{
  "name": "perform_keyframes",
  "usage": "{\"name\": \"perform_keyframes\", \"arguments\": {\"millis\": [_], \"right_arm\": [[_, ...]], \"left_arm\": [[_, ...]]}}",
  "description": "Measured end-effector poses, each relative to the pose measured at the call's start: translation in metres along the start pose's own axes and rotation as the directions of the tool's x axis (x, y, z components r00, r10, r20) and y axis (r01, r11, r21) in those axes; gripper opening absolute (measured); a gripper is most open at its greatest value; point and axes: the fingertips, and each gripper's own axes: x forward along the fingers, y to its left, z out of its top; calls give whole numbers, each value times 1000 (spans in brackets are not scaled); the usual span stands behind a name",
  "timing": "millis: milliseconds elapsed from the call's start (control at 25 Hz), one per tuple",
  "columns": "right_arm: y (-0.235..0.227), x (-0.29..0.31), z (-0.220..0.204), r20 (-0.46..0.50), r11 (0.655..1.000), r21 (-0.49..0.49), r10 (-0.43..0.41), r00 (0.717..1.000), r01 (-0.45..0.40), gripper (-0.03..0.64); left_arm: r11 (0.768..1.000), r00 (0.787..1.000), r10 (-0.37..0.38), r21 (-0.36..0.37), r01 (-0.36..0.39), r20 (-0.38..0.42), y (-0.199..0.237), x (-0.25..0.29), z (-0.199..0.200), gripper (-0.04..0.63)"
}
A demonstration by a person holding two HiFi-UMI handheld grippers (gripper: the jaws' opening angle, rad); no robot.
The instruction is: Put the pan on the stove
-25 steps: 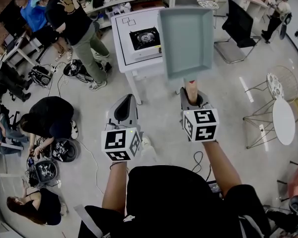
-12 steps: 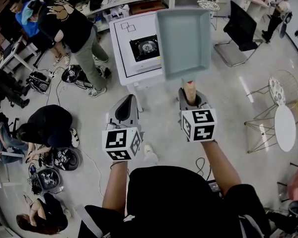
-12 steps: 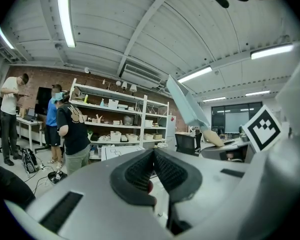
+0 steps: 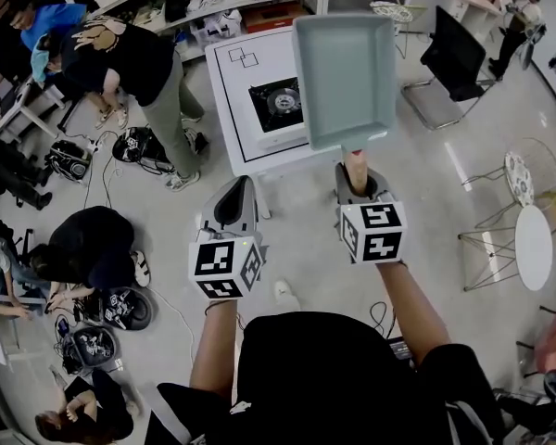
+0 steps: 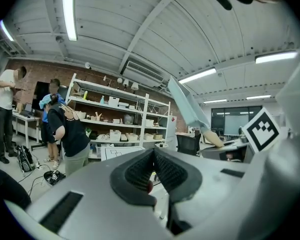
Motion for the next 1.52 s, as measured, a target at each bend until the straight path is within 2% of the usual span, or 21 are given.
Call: {"name": "perform_keyframes", "arguments": {"millis": [440,560,680,1240,1520], "right_arm": [[12,54,11,-25,999,6,-45,999,45,31],[16,63,11,-26,998,4,-55,998,55,31],[22,66,12,-22,998,-1,-63,998,63,31],[23,84,8,-52,998,-4,-65,997,65,31],[12,107,7,-66,999,-1,-46,997,46,31]], "left_arm": [[999,999,-37,-11,36,-22,51,36,0,9],[999,999,-40,9,40,-22,60,41,-2,11],[998,999,-50,31,50,-18,64,42,-4,10],[998,998,-57,16,57,-23,76,53,-9,11],[999,999,-25,31,26,-30,81,74,-11,10]]}}
